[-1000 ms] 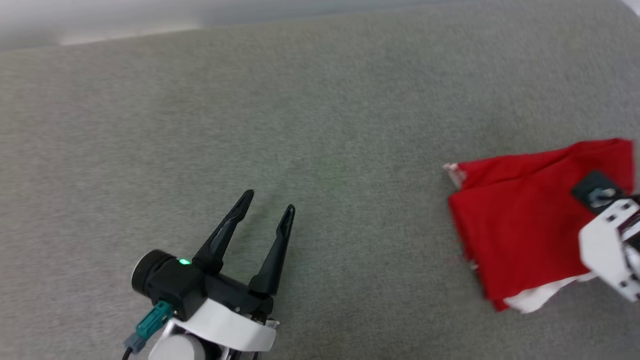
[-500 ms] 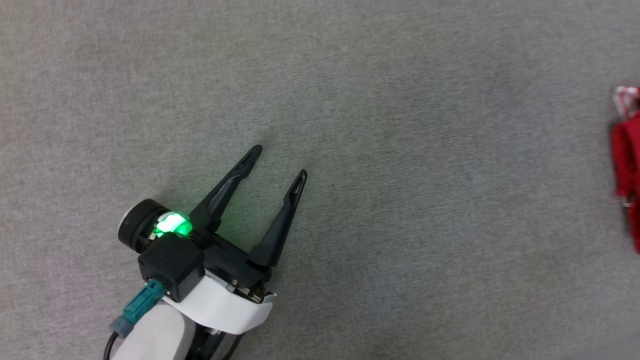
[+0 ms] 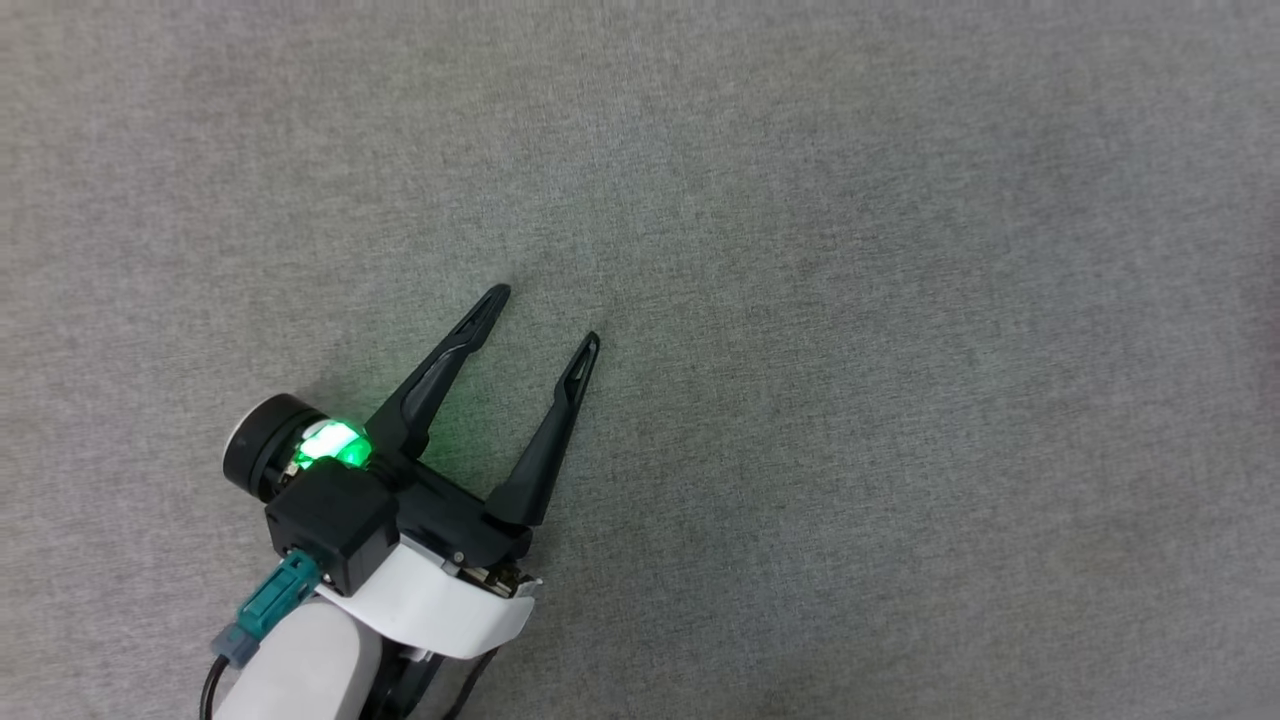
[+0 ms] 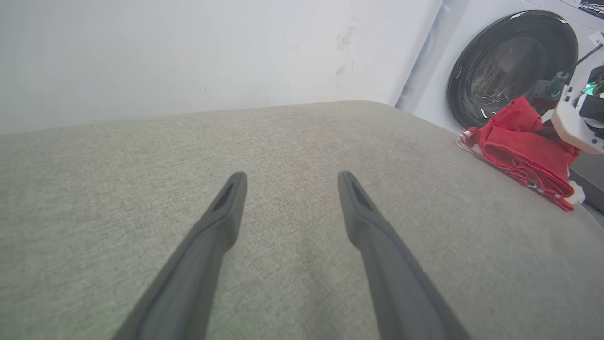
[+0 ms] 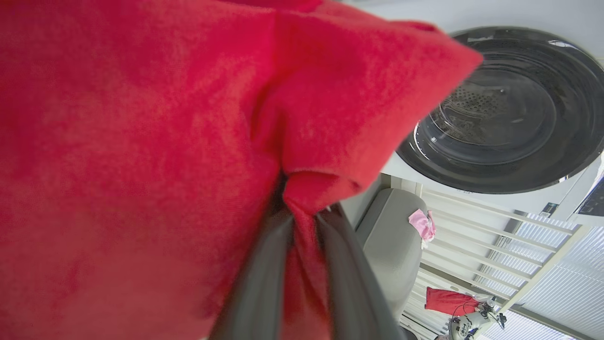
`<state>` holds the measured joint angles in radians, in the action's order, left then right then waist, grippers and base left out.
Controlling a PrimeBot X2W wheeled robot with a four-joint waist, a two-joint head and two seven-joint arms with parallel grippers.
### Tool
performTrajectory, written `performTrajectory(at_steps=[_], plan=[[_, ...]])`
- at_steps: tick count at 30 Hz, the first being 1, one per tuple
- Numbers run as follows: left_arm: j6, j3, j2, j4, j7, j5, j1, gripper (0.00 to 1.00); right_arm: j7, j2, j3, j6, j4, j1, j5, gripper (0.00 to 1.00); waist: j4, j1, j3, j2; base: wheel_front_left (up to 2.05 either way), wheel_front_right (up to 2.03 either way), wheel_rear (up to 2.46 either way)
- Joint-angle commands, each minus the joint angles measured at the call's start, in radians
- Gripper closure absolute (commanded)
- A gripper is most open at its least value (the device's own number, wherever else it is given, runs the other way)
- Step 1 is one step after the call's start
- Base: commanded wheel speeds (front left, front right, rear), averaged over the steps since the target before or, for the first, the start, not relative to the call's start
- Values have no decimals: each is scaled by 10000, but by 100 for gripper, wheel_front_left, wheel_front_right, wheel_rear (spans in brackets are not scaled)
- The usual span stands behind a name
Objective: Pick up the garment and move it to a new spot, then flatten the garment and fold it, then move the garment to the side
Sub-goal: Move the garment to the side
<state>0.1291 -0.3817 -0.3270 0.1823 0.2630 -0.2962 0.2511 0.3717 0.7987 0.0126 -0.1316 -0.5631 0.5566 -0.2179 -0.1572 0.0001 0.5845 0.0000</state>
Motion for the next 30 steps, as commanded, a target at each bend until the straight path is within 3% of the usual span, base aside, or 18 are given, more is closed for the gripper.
performTrajectory(at_steps=[1,11,12,17,21,26,30], plan=[[15,38,87,-63,22,-66,12,0,34,-90,-129,18,26,193,-148,0,16,-1,-212,0,0,0,0],[15,833,612,-416,22,-216,-644,0,245,-758,-197,16,1477,340,-1,0,237,-1,-1955,0,0,0,0],[15,1533,852,-477,22,-152,-1092,0,-121,-1512,-298,18,2744,240,323,0,471,-1,-2770,0,0,0,0],[14,2534,1274,-549,20,-21,-1711,0,-899,-2974,-614,16,4483,-417,669,0,859,-1,-3671,0,0,0,0],[12,3147,1536,-692,22,171,-2173,0,-1821,-4505,-999,13,5704,-1200,849,0,1157,-1,-4249,0,0,0,0],[13,3515,1741,-962,22,370,-2653,0,-3059,-6336,-1279,13,6503,-2455,1293,0,1434,-1,-4764,0,0,0,0],[13,3689,1972,-1220,22,239,-2949,0,-4447,-7308,-1239,13,6305,-3808,2009,0,1685,-1,-5068,0,0,0,0]])
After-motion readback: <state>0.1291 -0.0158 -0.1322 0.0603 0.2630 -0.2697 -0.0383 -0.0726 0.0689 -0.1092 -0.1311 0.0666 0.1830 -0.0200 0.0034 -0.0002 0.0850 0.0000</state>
